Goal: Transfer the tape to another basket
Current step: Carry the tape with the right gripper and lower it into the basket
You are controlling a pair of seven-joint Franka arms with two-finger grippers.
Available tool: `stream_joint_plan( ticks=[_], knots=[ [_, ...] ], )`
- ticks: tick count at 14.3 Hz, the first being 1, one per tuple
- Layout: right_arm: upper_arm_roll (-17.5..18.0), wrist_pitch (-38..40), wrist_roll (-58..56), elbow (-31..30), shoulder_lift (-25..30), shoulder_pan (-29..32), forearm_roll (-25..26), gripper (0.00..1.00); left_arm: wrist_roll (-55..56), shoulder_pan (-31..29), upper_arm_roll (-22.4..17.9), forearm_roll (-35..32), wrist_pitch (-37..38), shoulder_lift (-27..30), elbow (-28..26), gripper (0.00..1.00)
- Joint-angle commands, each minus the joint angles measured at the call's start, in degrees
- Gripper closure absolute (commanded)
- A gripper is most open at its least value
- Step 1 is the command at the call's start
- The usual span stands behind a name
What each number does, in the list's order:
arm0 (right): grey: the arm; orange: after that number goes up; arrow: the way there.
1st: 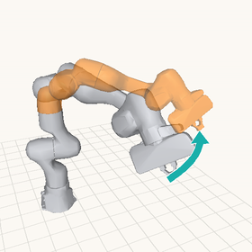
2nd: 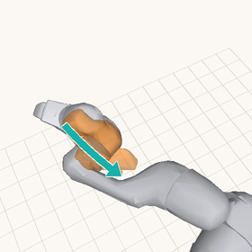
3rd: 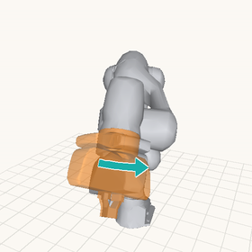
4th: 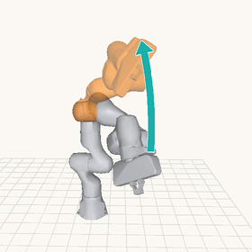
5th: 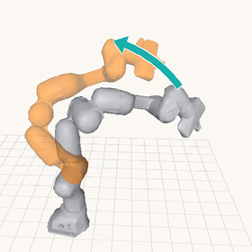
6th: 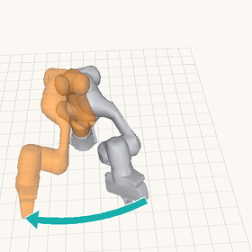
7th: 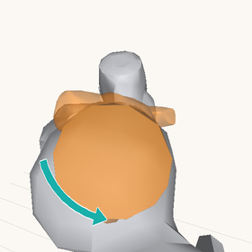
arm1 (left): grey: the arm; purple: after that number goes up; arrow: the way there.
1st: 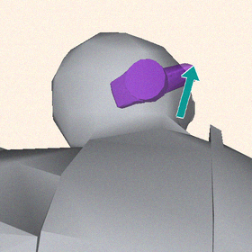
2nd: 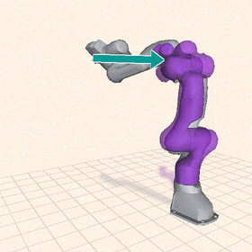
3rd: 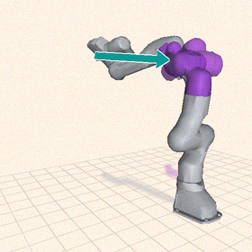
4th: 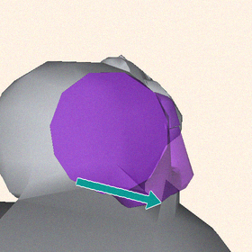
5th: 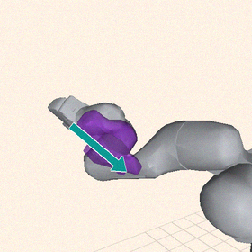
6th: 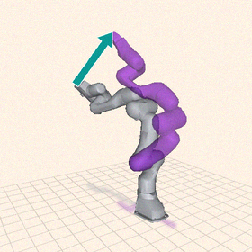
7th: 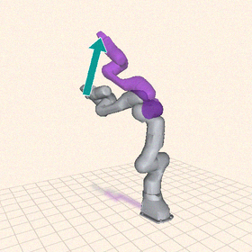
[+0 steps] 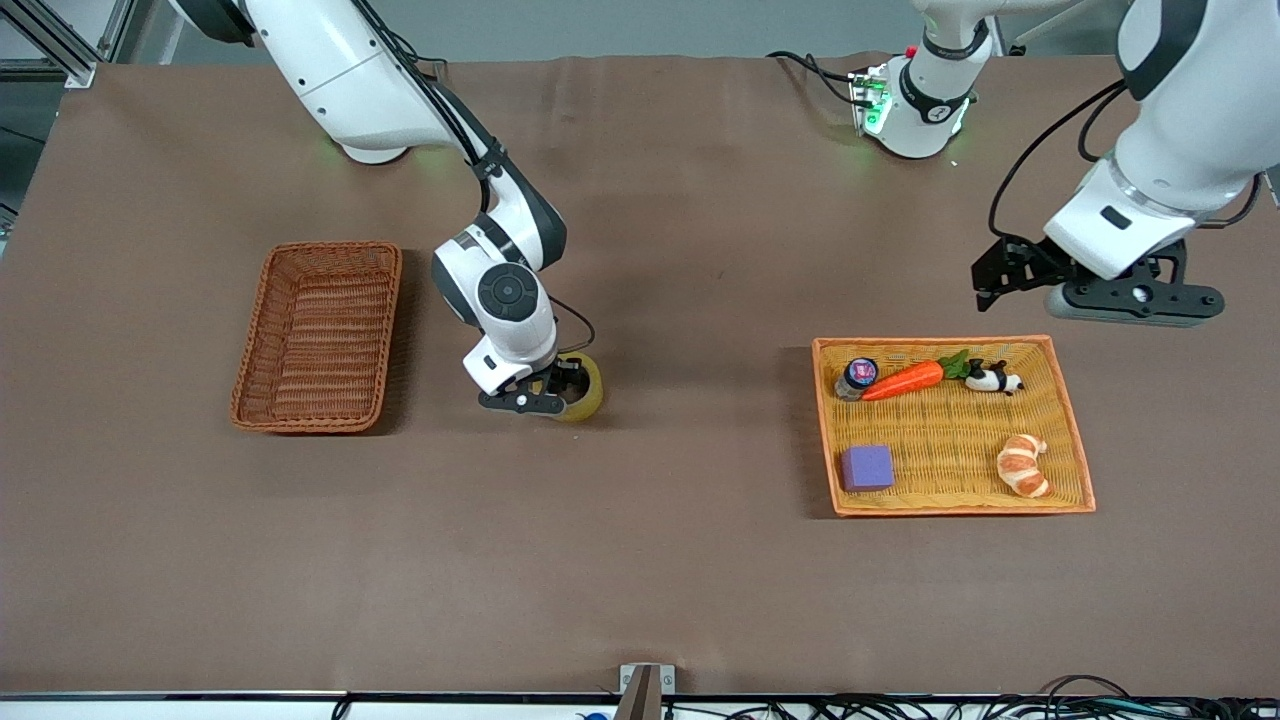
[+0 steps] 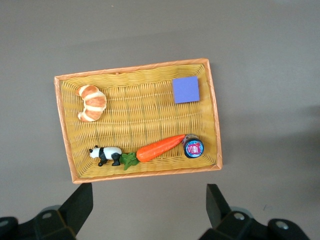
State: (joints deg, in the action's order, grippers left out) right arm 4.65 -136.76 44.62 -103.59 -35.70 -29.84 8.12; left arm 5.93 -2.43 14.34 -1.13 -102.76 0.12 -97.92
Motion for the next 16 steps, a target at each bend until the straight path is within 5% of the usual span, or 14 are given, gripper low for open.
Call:
stream_joint_plan(
  ticks=[1, 2, 3, 9, 16],
  knots=[
    [0.27, -0.18, 1.70, 0.41, -0.42, 0.40, 1.82, 0.76, -0.65, 3.99, -6.31, 0.96, 3.86, 1.28, 0.62, 0.00],
    [0.27, 0.09, 1.70, 0.67, -0.42, 0.57, 1.73, 0.97, -0.65, 4.36, -7.21, 0.96, 4.92, 1.72, 0.54, 0.00],
    [0.27, 0.44, 1.17, 1.80, -0.51, 0.75, 1.55, 1.00, -0.56, 4.27, -7.40, 1.04, 5.02, 1.81, 0.36, 0.00],
    [0.01, 13.07, -10.22, 3.48, 6.59, 7.15, -1.43, 1.00, -0.12, 4.36, -7.66, 0.96, 5.90, 0.40, 3.87, 0.00],
    [-10.78, 24.87, -44.39, -2.04, 19.60, 13.75, -2.31, 1.00, -0.30, 6.21, -11.09, 1.22, 7.75, 0.76, 3.44, 0.00]
  ],
)
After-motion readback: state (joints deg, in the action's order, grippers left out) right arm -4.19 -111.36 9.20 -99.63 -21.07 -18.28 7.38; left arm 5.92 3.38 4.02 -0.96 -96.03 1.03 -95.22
